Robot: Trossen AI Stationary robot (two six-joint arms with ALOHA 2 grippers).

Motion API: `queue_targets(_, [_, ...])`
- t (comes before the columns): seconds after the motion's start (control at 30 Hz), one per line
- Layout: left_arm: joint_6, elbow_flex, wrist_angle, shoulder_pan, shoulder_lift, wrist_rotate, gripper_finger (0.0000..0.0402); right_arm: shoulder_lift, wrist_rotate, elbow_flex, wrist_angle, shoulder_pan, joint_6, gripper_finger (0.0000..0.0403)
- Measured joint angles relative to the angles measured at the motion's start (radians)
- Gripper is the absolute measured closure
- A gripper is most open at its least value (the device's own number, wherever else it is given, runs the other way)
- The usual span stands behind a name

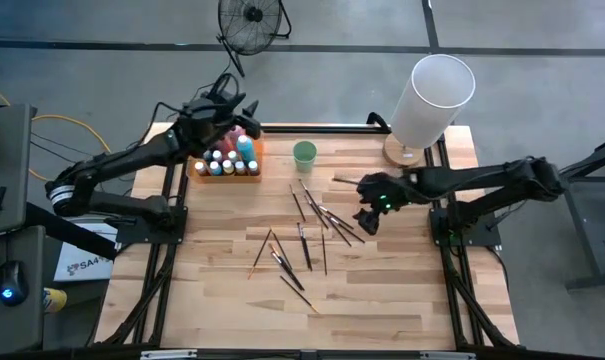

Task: Pick & Place Paint Supplies
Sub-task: Put the black paint brush into the orange bin

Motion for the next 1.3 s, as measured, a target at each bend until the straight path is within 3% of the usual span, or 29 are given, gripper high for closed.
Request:
queue_targets(0.17, [-0.002,0.0,-0.046,0.0,-0.038,0.046,0.0202,0.171,-0.057,0.067,-0.178,0.003,0.16,0.0138])
queue_targets(0.4, [-0.004,0.0,-0.133,0.0,-0.046,0.077,0.0202,0.355,-0.201,0.068,-0.157,0.014,0.277,0.017])
queue_targets(0.63, [-0.005,0.0,-0.138,0.0,-0.045,0.152,0.0202,0.456,-0.2,0.068,-0.078,0.028,0.27,0.0214])
queue_targets(0.9, [-0.003,0.0,-0.141,0.0,-0.045,0.156,0.0202,0.54,-0.137,0.071,-0.054,0.049,0.26,0.025])
queue_targets(1.3, [-0.002,0.0,-0.141,0.0,-0.045,0.179,0.0202,0.561,-0.072,0.071,-0.055,0.096,0.247,0.031])
